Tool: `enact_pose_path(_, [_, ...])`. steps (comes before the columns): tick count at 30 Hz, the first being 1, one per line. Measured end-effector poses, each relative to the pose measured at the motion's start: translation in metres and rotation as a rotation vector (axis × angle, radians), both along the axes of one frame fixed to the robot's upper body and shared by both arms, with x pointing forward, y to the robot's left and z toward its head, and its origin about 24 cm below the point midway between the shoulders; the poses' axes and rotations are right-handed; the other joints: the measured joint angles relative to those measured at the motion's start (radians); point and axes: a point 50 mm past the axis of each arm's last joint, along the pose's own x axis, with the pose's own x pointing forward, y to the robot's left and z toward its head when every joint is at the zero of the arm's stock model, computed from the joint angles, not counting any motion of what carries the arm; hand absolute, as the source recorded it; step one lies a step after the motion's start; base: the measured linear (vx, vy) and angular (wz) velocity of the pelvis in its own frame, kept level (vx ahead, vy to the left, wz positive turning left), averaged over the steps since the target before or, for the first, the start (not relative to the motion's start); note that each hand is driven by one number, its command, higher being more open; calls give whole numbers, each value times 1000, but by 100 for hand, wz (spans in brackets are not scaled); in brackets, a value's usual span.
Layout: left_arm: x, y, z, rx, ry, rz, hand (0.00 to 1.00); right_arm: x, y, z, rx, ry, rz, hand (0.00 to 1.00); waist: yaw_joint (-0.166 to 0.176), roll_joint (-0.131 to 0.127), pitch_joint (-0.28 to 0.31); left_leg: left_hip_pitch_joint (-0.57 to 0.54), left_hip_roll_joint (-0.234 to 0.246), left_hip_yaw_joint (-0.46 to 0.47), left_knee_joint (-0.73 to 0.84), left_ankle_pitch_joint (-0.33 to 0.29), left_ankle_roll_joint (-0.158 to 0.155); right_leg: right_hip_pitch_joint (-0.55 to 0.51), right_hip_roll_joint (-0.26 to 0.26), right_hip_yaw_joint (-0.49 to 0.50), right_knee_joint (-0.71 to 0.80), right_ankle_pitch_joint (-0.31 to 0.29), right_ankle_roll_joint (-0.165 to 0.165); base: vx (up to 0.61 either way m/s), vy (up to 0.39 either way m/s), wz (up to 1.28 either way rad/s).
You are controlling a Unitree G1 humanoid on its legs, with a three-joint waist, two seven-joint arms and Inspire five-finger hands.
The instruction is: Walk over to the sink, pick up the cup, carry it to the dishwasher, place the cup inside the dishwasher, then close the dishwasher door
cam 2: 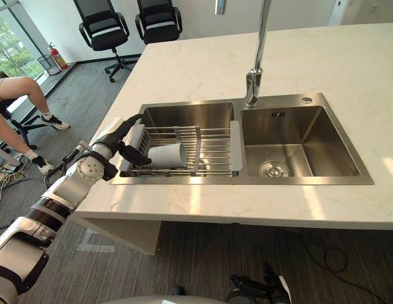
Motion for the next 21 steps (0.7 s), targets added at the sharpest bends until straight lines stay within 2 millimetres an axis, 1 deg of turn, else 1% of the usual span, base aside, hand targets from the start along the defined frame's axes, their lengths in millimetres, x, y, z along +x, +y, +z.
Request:
enact_pose_path(4, [0,2,-2,3,1,0,100,0,1,0,2,0,3,100,1,-3,2,7,3,-4,-11,1,2,5,5,-4,0,2,3,4,-2,3])
enact_pose_path(12, [0,3,-3,2,-3,1,100,0,2,-1,6,11,4,100,2,-10,7,20,14,-5,-16,1,2,18,16,-7,0,4,-3,0,0,0])
enact_pose_path(15, [0,2,-2,0,-5,-2,100,0,4,-2,14,16,10,100,2,-21,11,27,20,-2,-16,1,2,23,22,-3,0,2,-6,0,-8,-5])
enact_pose_path(16, [0,3,-2,-1,-4,1,100,0,5,-2,17,21,14,100,5,-28,11,32,26,13,-17,-1,3,22,29,6,0,2,-9,-4,-13,-17])
enact_pose_path(19, [0,6,-2,-4,-3,15,100,-1,6,-3,22,32,16,100,20,-37,12,46,38,45,-22,-7,-1,15,43,37,0,1,-14,-8,-16,-35])
enact_pose_path(21, [1,16,-2,-19,-7,54,100,2,7,-5,34,35,27,100,15,-41,13,51,48,57,-26,-7,-1,8,55,54,0,-1,-19,5,-27,-26])
